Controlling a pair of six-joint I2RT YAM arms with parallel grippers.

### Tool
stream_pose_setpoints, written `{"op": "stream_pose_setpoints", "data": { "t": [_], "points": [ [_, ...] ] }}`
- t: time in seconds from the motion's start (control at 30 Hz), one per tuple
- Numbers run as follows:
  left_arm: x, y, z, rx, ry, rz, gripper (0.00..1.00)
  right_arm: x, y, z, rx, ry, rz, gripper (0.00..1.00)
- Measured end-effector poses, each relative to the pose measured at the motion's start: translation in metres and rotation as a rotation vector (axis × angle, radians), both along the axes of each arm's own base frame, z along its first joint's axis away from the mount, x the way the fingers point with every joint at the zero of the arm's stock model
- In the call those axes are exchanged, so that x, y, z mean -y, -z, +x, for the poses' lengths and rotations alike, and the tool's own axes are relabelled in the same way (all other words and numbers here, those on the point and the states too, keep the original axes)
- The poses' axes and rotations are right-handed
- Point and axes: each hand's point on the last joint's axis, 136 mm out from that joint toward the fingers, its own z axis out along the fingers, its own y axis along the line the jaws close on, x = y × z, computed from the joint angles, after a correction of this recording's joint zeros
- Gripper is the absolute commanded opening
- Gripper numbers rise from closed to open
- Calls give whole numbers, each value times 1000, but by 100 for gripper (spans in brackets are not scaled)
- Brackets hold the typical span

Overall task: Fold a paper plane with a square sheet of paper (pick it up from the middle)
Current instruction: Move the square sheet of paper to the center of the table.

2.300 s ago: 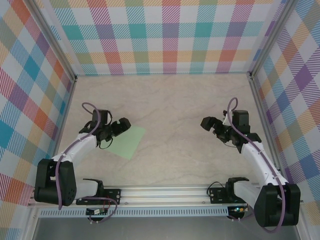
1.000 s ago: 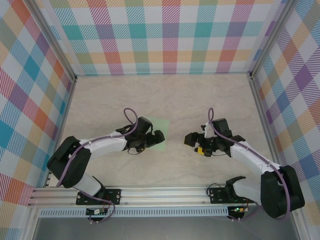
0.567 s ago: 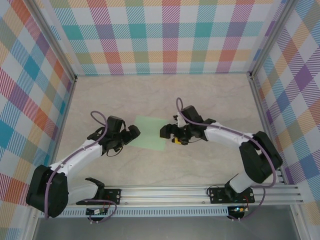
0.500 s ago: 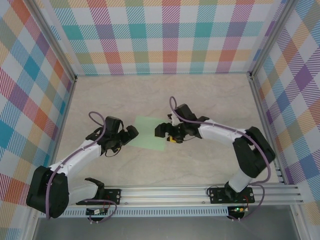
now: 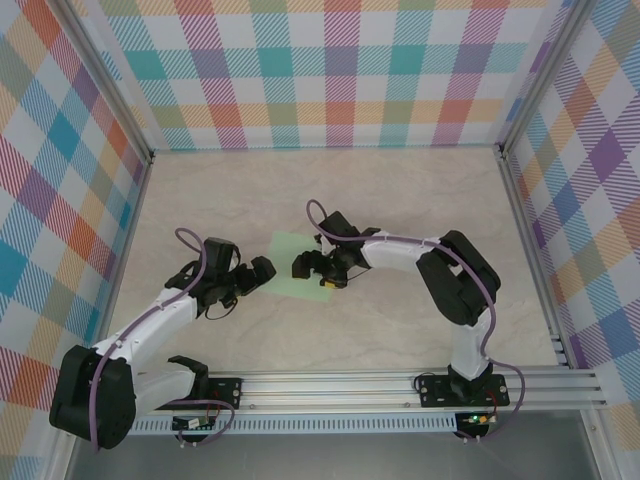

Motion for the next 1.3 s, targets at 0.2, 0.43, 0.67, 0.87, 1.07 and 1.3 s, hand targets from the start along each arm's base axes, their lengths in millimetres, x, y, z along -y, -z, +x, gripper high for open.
{"op": "stream_pose_setpoints", "data": {
  "t": [0.2,0.43,0.67,0.87,1.07,1.3],
  "points": [
    [16,-15,8,66,58,-79,97,28,1,-21,24,-10,-38,86],
    [38,-15,12,73,129,-145,90,64,1,-32,19,17,-87,86],
    [70,-6,21,15,203,-145,68,76,-19,-17,62,78,-69,83],
    [90,4,33,-17,250,-133,60,87,-25,0,66,185,-75,81],
    [95,21,39,-64,256,-116,59,97,-17,9,36,258,-94,80],
    [94,41,35,-117,257,-99,58,100,6,8,-24,276,-138,80]
  ]
}}
